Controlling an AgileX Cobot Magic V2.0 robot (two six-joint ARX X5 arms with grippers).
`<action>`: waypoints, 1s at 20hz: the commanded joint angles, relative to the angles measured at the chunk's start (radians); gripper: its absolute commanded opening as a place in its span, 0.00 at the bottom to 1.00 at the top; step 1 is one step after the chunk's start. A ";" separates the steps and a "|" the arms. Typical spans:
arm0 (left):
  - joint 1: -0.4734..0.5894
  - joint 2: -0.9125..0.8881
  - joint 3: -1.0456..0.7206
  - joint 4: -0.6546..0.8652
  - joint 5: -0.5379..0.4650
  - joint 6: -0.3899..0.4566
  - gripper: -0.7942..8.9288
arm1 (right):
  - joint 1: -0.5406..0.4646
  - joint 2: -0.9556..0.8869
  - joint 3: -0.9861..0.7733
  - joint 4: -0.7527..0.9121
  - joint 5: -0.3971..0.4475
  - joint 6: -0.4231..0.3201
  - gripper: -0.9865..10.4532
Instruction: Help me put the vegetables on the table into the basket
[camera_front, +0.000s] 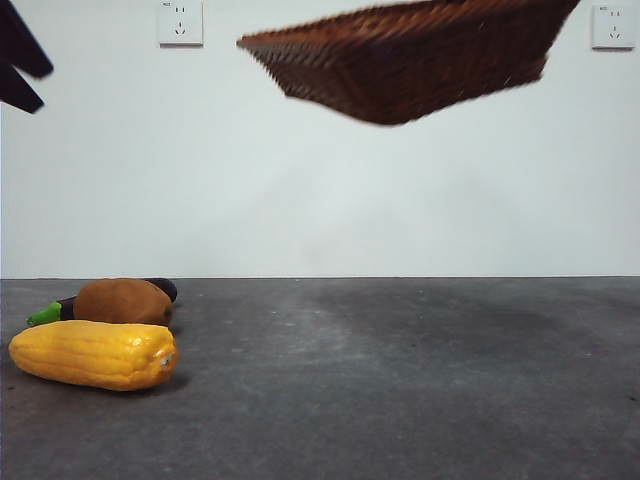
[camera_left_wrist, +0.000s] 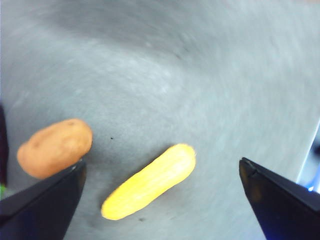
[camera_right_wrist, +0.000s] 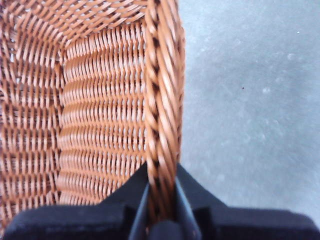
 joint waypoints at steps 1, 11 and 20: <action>-0.045 0.035 0.002 0.019 -0.050 0.124 0.73 | 0.000 -0.055 0.002 -0.016 -0.021 -0.018 0.08; -0.214 0.336 0.002 0.066 -0.185 0.246 0.73 | 0.000 -0.198 0.002 -0.114 -0.073 -0.062 0.08; -0.233 0.558 0.002 0.170 -0.226 0.254 0.73 | 0.000 -0.213 0.002 -0.155 -0.102 -0.066 0.08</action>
